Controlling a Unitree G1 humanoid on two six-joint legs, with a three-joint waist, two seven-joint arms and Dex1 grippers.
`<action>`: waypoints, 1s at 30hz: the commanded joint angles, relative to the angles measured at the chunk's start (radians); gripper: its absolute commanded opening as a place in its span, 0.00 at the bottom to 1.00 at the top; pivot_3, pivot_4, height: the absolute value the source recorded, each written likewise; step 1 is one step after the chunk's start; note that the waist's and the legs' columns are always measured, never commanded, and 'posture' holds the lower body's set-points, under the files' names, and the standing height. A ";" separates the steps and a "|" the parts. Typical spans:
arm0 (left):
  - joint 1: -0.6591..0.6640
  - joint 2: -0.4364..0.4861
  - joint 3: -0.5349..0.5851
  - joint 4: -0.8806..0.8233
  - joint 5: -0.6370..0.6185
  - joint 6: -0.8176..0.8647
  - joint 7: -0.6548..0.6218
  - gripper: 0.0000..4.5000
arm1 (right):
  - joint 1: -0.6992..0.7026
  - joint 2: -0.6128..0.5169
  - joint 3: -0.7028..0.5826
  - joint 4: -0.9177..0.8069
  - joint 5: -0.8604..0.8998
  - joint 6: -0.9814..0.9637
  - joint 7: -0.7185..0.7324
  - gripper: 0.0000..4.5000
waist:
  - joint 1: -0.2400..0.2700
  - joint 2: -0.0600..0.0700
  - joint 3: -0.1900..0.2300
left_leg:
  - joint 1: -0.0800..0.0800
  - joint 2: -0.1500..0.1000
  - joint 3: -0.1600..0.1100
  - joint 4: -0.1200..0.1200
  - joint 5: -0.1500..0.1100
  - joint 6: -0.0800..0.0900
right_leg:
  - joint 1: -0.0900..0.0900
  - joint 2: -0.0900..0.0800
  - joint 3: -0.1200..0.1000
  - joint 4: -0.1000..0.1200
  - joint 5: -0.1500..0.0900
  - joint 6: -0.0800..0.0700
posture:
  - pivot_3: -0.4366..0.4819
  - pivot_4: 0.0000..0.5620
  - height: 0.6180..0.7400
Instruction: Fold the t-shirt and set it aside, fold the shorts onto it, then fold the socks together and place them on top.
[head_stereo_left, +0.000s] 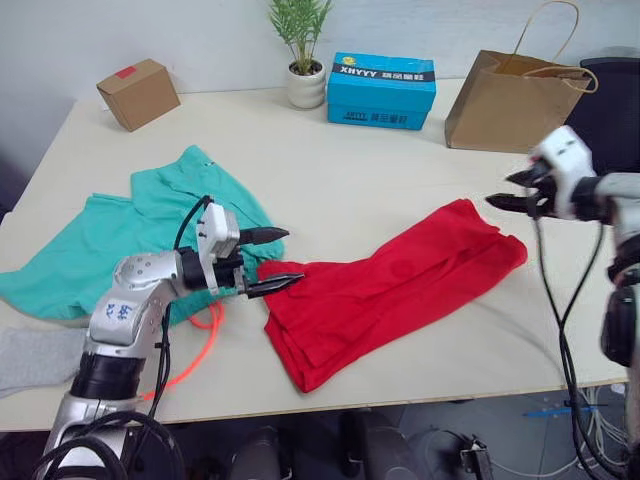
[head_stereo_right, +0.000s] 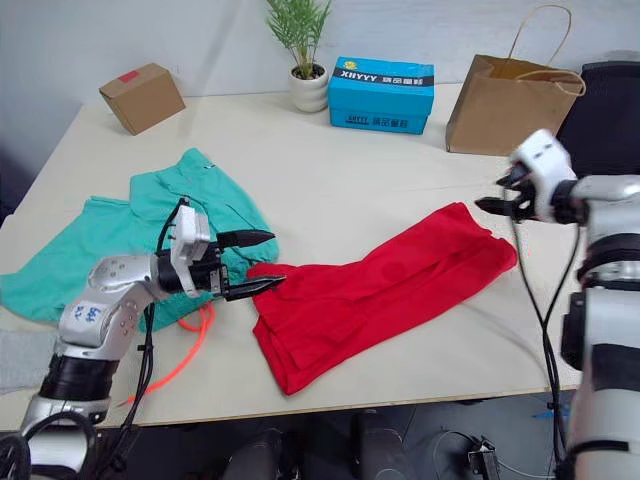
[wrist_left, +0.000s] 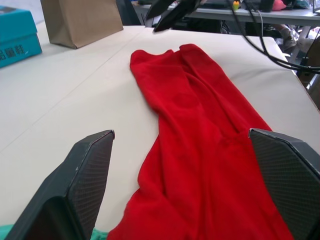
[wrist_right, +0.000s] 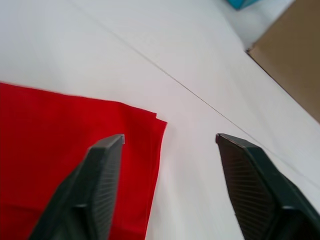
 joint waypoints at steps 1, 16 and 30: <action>-0.106 -0.001 -0.076 0.092 0.064 0.008 -0.044 1.00 | 0.136 -0.099 -0.070 -0.251 0.133 0.346 0.181 0.96 | 0.007 0.000 0.000 | 0.000 0.000 0.000 0.000 0.000 0.000 | 0.000 0.000 0.000 0.000 0.000 0.000 | 0.48 0.27 1.00; -0.430 -0.103 -0.358 0.497 0.340 -0.012 -0.238 1.00 | 0.805 0.172 -0.512 -1.259 0.425 1.291 -0.353 0.99 | 0.021 0.000 0.000 | -0.001 0.001 -0.002 0.006 -0.001 -0.002 | -0.002 0.002 0.001 0.006 0.000 -0.001 | 0.48 0.27 1.00; -0.411 -0.114 -0.361 0.498 0.364 0.144 -0.308 0.61 | 0.736 0.235 -0.414 -1.137 0.453 1.117 -0.485 0.57 | 0.012 -0.004 -0.001 | -0.001 0.001 -0.002 0.009 -0.001 -0.001 | -0.001 0.002 0.002 0.009 0.000 -0.001 | 0.48 0.27 1.00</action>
